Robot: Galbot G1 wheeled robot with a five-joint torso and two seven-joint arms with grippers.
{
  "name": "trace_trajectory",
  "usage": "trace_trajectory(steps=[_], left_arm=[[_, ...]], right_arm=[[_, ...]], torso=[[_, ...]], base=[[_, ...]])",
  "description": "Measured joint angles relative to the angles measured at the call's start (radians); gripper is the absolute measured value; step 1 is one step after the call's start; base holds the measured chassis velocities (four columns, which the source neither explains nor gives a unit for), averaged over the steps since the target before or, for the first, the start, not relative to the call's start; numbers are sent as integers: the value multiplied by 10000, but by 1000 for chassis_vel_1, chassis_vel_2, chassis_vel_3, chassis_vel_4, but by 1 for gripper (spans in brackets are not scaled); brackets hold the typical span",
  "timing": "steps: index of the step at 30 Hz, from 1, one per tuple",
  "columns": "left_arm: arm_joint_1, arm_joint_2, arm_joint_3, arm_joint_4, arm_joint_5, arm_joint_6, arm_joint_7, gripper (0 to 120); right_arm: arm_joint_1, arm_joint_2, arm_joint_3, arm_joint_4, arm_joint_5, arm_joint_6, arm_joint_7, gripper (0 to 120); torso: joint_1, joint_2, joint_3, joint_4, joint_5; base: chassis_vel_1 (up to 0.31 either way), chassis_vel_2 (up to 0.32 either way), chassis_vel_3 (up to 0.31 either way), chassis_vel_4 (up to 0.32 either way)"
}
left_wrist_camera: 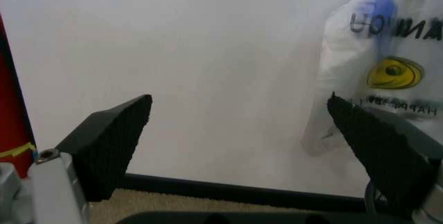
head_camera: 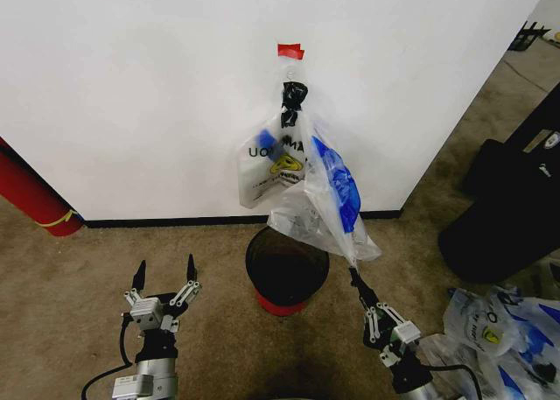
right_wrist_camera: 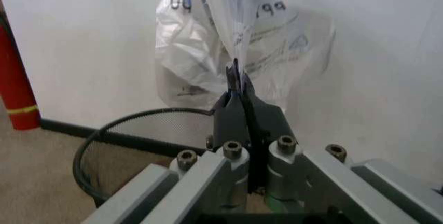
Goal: Pick up the garbage bag from the wall and place it over the trash bin.
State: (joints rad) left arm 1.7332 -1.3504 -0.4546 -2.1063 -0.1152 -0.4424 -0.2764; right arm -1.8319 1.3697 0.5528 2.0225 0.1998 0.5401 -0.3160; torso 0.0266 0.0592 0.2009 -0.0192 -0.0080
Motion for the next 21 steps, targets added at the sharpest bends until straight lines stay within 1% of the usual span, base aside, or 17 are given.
trace_trajectory(steps=[6, 8, 10, 13, 14, 16, 17, 18, 21], left_arm=[[-27, 117, 136, -93, 15, 112, 5, 100], [-22, 284, 301, -288, -28, 241, 4, 100], [-73, 685, 560, -696, -205, 568, 5, 100], [-476, 1492, 877, -1484, -831, 1385, -14, 100], [-476, 1492, 877, -1484, -831, 1385, -14, 100], [-860, 2194, 1113, -2104, -1690, 2114, -64, 100], [-1006, 2514, 1224, -2327, -2093, 2401, -75, 100], [-1219, 2969, 1407, -2597, -2621, 2768, -114, 100], [-2087, 4151, 2066, -3189, -3928, 3740, -246, 100]], right_arm=[[-6, 30, 143, 8, -10, 86, 77, 0], [52, 83, 102, 150, 6, -95, 296, 0], [197, 165, -150, 431, 198, -621, 762, 0], [569, 322, -607, 933, 393, -1491, 1459, 0], [569, 322, -607, 933, 393, -1491, 1459, 0], [880, 428, -897, 1120, 331, -1939, 1867, 0], [995, 462, -1020, 1177, 319, -2093, 2006, 0], [1111, 495, -1153, 1222, 310, -2272, 2154, 0], [1524, 644, -1421, 1211, 104, -2654, 2533, 0]], torso=[[0, 0, 0, 0, -1], [0, 0, 0, 0, -2], [0, 0, 0, 2, -1], [0, 0, 0, -1, -2], [0, 0, 0, -1, -2], [0, 0, 1, 0, -4], [0, 0, 0, -3, 0], [0, 0, 1, 1, -1], [0, 0, 1, 0, -2]], base=[[0, 0, 0, 0], [0, 0, 0, 0], [0, 0, 0, 0], [0, 0, 0, 0], [0, 0, 0, 0], [0, 0, 0, 0], [0, 0, 0, 0], [0, 0, 0, 0], [0, 0, 0, 0]])
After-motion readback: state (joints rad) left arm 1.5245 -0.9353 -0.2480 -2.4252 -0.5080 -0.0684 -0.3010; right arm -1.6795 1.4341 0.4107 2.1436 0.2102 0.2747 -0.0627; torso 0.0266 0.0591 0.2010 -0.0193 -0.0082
